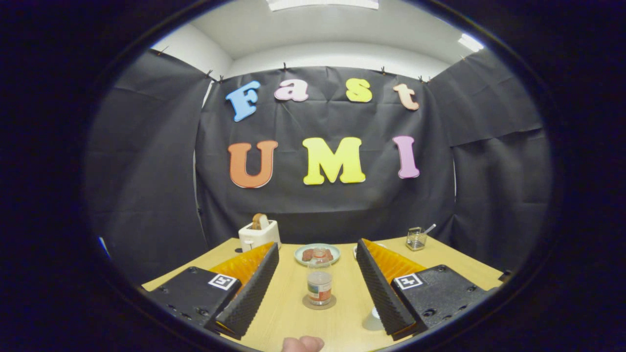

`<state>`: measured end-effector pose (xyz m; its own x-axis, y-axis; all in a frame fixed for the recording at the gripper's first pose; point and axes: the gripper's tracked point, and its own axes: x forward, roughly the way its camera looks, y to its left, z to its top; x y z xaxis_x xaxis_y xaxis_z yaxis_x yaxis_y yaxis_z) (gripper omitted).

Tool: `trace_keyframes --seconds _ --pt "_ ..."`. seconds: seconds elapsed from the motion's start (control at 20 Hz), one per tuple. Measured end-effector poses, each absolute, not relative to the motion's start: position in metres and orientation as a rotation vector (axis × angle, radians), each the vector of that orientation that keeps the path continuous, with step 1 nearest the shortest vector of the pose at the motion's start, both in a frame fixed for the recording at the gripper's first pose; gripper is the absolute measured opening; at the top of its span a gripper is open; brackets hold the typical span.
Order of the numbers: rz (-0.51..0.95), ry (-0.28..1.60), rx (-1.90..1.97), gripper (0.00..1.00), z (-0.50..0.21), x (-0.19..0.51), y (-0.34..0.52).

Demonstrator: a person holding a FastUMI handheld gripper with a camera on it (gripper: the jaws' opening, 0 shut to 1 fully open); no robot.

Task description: Take the bottle from table, then pour the juice into the cup, finally place the bottle on the coaster

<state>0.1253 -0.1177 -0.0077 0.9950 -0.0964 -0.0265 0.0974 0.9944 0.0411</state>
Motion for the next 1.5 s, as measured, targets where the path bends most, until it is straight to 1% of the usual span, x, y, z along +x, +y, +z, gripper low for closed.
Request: trace_keyframes --seconds 0.2,0.4,0.5,0.75,0.95,1.1,1.5 --pt "-0.092 -0.039 0.077 1.00 0.040 0.095 -0.113" --pt "-0.104 -0.014 0.047 1.00 0.049 0.064 -0.117" --pt "-0.087 -0.032 0.073 1.00 0.055 0.050 -0.110" --pt "-0.012 -0.023 0.101 1.00 0.045 0.011 -0.086" --pt "-0.020 -0.028 0.095 1.00 0.042 -0.013 -0.079" --pt "-0.058 -0.029 0.060 1.00 0.042 -0.023 -0.085" --pt "-0.066 -0.017 0.053 1.00 0.041 -0.027 -0.085"
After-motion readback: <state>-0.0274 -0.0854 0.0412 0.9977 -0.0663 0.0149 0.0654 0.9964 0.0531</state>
